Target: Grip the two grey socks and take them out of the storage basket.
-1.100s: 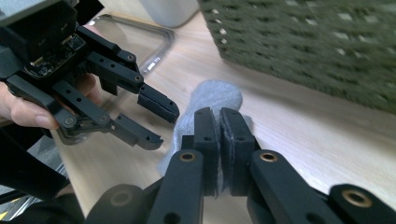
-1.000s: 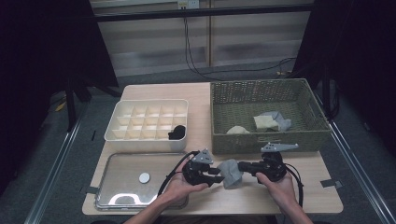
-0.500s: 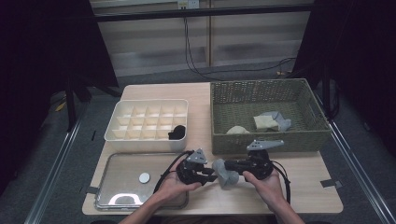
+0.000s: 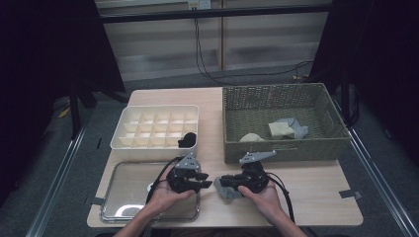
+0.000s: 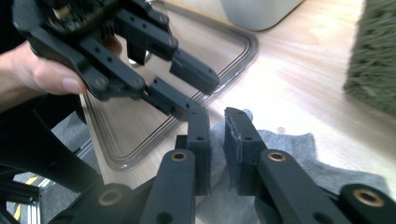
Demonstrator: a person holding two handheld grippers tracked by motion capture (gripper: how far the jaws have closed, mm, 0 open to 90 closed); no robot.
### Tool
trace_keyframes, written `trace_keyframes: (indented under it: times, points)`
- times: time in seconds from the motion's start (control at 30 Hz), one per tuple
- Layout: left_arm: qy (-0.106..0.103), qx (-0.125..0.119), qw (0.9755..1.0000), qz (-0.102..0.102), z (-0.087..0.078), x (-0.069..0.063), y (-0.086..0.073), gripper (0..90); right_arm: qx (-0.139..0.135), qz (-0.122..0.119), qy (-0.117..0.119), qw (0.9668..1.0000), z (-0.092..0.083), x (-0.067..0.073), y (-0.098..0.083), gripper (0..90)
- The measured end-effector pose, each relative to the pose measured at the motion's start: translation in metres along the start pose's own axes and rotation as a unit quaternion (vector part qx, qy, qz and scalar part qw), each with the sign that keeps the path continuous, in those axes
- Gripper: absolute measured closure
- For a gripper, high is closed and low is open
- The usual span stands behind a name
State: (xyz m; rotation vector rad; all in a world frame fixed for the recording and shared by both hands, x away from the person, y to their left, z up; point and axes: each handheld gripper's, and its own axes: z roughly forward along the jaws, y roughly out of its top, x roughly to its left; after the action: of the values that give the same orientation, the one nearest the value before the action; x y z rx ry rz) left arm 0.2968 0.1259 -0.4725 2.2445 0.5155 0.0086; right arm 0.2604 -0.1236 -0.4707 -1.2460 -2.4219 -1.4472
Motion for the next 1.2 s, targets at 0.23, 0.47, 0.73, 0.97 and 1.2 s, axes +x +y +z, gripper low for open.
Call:
trace_keyframes:
  times: [0.23, 0.47, 0.73, 0.97, 1.2]
  points:
    - [0.005, -0.013, 0.9999, -0.005, -0.007, 0.0, 0.001, 62.1, -0.018, 0.003, 0.01, 0.9998, -0.008, -0.002, 0.0, 70.6]
    - [-0.011, -0.023, 0.9997, 0.0, -0.005, -0.005, 0.003, 64.3, -0.014, 0.001, 0.002, 0.9999, -0.014, -0.005, -0.003, 75.2]
    - [-0.047, 0.019, 0.9986, 0.013, 0.004, -0.025, -0.004, 69.2, 0.008, 0.02, -0.038, 0.999, -0.015, -0.034, -0.018, 82.5]
    - [-0.052, 0.039, 0.9978, 0.009, 0.009, -0.029, -0.017, 63.2, 0.04, 0.018, -0.064, 0.997, -0.011, -0.041, -0.029, 83.0]
    - [-0.025, 0.041, 0.9982, 0.037, 0.023, -0.03, -0.012, 60.3, 0.034, 0.017, -0.076, 0.9964, -0.02, -0.044, -0.037, 82.6]
